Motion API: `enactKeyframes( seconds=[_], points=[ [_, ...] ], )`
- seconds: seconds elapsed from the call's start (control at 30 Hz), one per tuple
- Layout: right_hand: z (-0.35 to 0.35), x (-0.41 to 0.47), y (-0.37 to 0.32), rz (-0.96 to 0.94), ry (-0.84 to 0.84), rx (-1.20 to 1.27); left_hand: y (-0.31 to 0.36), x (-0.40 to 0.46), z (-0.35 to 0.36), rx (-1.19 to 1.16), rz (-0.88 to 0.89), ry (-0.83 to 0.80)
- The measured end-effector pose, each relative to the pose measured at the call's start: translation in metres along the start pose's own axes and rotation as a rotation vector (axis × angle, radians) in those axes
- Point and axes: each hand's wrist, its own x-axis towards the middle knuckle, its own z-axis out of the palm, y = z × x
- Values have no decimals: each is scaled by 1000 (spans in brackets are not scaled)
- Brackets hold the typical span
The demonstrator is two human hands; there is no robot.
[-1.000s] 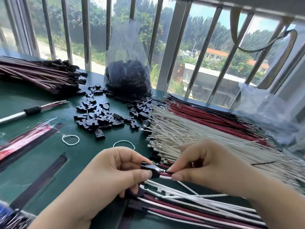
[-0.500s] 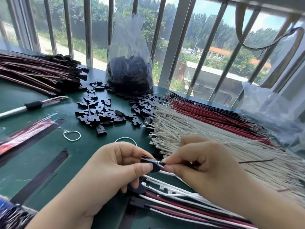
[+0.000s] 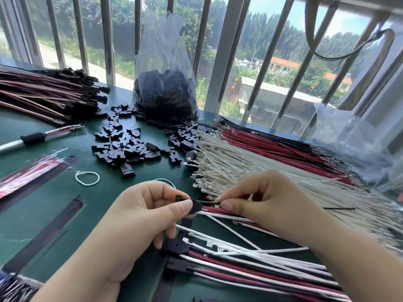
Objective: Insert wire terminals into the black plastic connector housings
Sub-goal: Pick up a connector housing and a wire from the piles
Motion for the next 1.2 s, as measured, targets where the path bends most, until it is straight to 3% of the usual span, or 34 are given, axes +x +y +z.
enactKeyframes(
  seconds=[0.5,0.67,0.83,0.93,1.03,1.2],
  points=[
    [14,0,4,-185,114,-71,-4,1,-1,-31,45,31],
    [-16,-7,13,-72,-137,-400,2,4,-6,-258,82,158],
    [-65,-22,38,202,-399,-268,11,10,-3,-378,146,281],
    [-76,-32,49,220,-457,-290,19,14,-1,-352,165,305],
    [-81,-41,51,162,-347,-399,31,24,-5,-305,176,322],
    [-89,-67,64,-28,204,-694,62,36,-25,-272,200,397]
  ],
)
